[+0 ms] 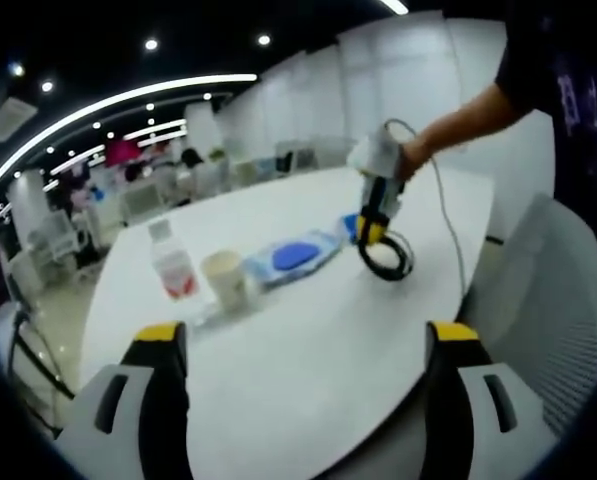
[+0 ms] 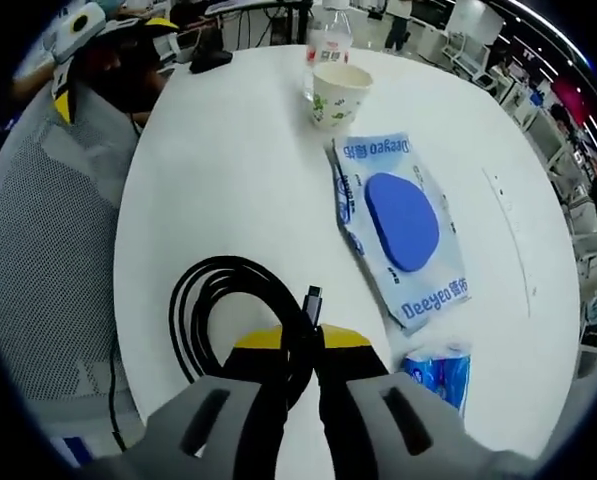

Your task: Arrange the tabletop items into an orderly group along one side of the table until the central work area is clear of visible clutter.

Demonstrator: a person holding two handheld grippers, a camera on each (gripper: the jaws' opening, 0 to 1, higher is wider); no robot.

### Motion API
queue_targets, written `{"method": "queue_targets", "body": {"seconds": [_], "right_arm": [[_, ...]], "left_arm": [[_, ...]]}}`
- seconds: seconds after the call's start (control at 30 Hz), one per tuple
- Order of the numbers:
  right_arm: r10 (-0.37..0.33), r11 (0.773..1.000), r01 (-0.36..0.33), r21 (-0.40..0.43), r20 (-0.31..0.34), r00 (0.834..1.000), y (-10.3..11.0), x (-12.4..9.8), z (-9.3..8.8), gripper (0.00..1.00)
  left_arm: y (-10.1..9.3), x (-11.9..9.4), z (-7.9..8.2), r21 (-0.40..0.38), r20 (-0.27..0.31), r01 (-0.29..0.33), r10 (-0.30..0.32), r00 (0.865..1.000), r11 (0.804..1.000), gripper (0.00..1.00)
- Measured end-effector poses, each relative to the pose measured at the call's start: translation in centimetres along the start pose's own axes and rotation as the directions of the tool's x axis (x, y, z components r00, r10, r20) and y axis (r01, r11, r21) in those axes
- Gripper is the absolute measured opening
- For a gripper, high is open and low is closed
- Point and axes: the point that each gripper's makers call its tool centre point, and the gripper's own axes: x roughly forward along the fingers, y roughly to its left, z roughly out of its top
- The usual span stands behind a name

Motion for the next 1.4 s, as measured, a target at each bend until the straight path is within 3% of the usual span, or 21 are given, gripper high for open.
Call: {"method": "queue_targets", "body": {"seconds": [0.27, 0.73, 1.1, 1.3, 1.4], "right_arm": [[-0.033, 0.999, 0.033, -0.006, -0.025, 0.999, -1.2, 1.2, -1.7, 0.1], [-0.099, 0.995, 0.099, 0.007, -0.028, 0.995, -1.8, 3.2, -3.0, 0.12], [-0.148, 0.987, 0.143, 0.075, 0.068, 0.987, -2.9, 0.9, -1.2, 0.2], [-0.235, 0.953, 0.21, 0.217, 0.096, 0.967, -5.3, -0.3, -0.2, 0.25], [-0.32, 0.918, 0.291, 0.27, 0.069, 0.945, -7.3, -0.8, -0.4, 0.3]], "left_arm": [[0.0, 0.0, 0.1, -0.002, 0.001, 0.0, 0.0, 1.0, 1.0, 0.94], [0.1, 0.0, 0.0, -0.003, -0.003, -0.005, 0.005, 1.0, 1.0, 0.94], [0.0, 0.2, -0.2, 0.004, -0.011, 0.011, -0.011, 1.0, 1.0, 0.93], [0.0, 0.2, -0.3, 0.008, -0.014, 0.014, -0.014, 1.0, 1.0, 0.94], [0.0, 0.2, -0.3, 0.008, -0.012, 0.011, -0.01, 1.0, 1.0, 0.94]]}}
